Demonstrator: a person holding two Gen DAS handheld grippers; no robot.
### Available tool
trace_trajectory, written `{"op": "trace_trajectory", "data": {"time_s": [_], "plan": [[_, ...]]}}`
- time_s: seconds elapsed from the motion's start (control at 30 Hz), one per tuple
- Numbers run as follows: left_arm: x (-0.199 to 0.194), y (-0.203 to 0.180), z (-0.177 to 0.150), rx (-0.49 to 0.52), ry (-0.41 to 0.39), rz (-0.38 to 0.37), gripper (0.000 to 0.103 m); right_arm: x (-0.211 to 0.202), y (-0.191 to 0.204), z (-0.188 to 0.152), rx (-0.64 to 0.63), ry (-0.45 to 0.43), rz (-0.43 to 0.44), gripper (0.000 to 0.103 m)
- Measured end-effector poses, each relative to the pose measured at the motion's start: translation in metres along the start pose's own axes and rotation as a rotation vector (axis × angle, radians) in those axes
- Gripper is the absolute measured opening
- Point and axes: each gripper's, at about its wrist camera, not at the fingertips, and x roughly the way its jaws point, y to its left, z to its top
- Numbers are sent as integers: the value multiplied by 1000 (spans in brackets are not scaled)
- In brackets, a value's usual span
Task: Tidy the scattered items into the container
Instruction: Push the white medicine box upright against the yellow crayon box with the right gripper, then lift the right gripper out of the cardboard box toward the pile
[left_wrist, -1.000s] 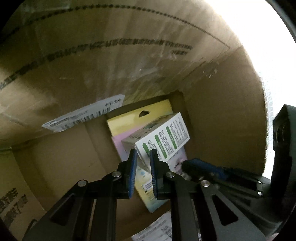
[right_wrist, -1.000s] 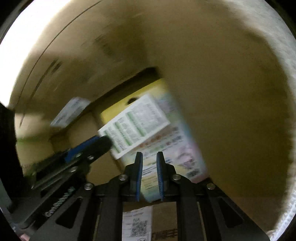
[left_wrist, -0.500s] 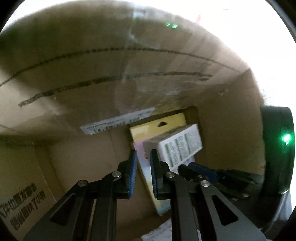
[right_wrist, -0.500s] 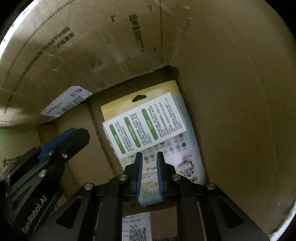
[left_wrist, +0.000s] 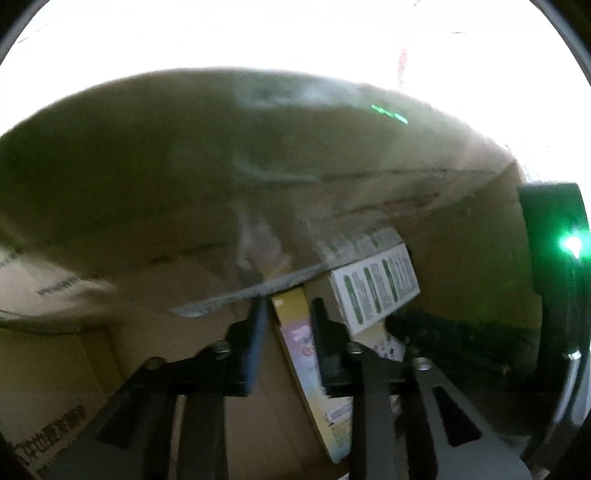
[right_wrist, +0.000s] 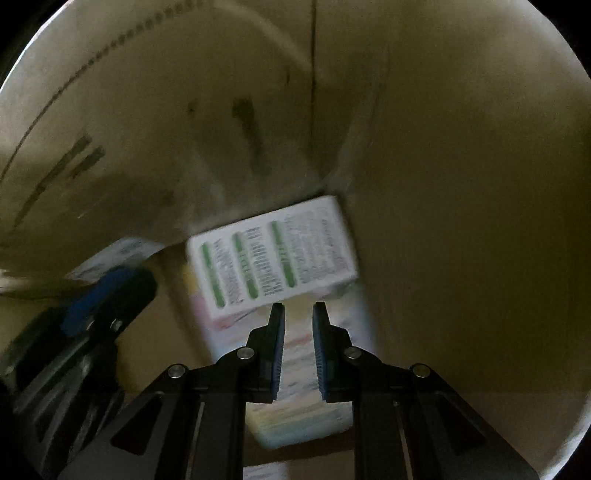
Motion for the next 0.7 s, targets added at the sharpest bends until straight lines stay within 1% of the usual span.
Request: {"op": "trace_trajectory", "data": {"time_s": [0.07, 0.13, 0.23, 0.33, 0.4, 0.47, 0.53, 0.6, 0.7], "plan": [[-1, 2, 1, 0, -1, -1, 32, -1, -5, -3, 12, -2, 35, 11], [-2, 4, 1, 1, 2, -3, 32, -1, -8, -6, 10, 4, 49, 11], [-4, 7, 0, 9, 5, -15, 32, -4, -11, -13, -5, 12, 41, 11], [-6, 8, -1, 28, 36, -30, 34, -18, -17, -27, -16, -9, 35, 11], [-11, 11, -3, 18, 59, -69, 34, -28, -22, -37, -8, -20, 41, 11], [-22, 11, -7, 29, 52, -101, 34, -40, -28, -48, 1, -31, 54, 11], [-38, 11, -11, 59, 42, -137, 35, -58, -33, -62, 16, -61, 67, 11], [-56, 14, -17, 83, 46, -169, 43, -76, -35, -75, 16, -98, 68, 12], [-84, 27, -22, 87, 29, -243, 54, -107, -34, -99, 11, -180, 59, 13]]}}
